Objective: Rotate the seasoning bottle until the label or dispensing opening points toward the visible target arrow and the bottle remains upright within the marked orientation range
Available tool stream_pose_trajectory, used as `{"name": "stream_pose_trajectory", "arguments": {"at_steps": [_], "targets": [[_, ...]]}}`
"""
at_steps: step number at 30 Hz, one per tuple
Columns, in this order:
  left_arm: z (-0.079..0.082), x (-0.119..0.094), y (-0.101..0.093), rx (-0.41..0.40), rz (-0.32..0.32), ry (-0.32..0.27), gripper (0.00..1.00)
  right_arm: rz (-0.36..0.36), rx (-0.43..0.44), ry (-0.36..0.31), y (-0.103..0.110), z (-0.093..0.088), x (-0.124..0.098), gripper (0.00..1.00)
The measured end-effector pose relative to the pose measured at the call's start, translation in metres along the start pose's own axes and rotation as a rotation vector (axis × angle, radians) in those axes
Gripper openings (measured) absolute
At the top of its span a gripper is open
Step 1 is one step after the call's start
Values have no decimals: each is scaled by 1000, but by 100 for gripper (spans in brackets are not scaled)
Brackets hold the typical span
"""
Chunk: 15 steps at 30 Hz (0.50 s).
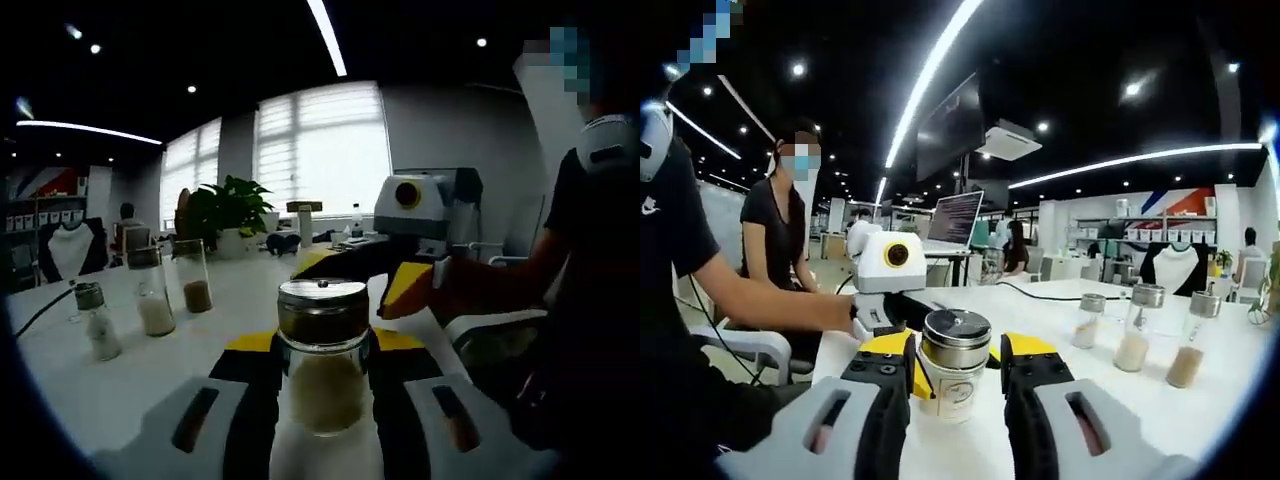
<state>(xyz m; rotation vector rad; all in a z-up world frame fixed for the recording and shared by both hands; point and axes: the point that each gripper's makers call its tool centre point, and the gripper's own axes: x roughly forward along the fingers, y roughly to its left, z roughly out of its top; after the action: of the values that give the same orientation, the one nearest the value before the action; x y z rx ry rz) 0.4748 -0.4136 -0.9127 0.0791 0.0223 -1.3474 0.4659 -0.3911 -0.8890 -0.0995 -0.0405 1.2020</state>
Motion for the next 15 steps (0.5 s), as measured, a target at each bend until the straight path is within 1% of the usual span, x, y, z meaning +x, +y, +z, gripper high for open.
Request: {"name": "stream_pose_trajectory", "arguments": {"at_steps": [4, 6, 7, 9, 12, 15], "targets": [[0, 1, -13, -18, -69, 4, 36, 54, 8, 15, 11, -3, 2, 31], [-2, 2, -23, -3, -121, 16, 36, 111, 11, 14, 22, -2, 4, 29], [-3, 2, -29, 0, -150, 24, 36, 120, 10, 19, 24, -2, 4, 29], [-2, 2, -33, -16, -173, 17, 36, 124, 10, 19, 27, -2, 4, 29], [1, -2, -38, -45, -212, -3, 36, 144, 41, 2, 32, 1, 4, 29], [1, -1, -39, -44, -206, -2, 36, 133, 58, -4, 32, 2, 3, 29]]}}
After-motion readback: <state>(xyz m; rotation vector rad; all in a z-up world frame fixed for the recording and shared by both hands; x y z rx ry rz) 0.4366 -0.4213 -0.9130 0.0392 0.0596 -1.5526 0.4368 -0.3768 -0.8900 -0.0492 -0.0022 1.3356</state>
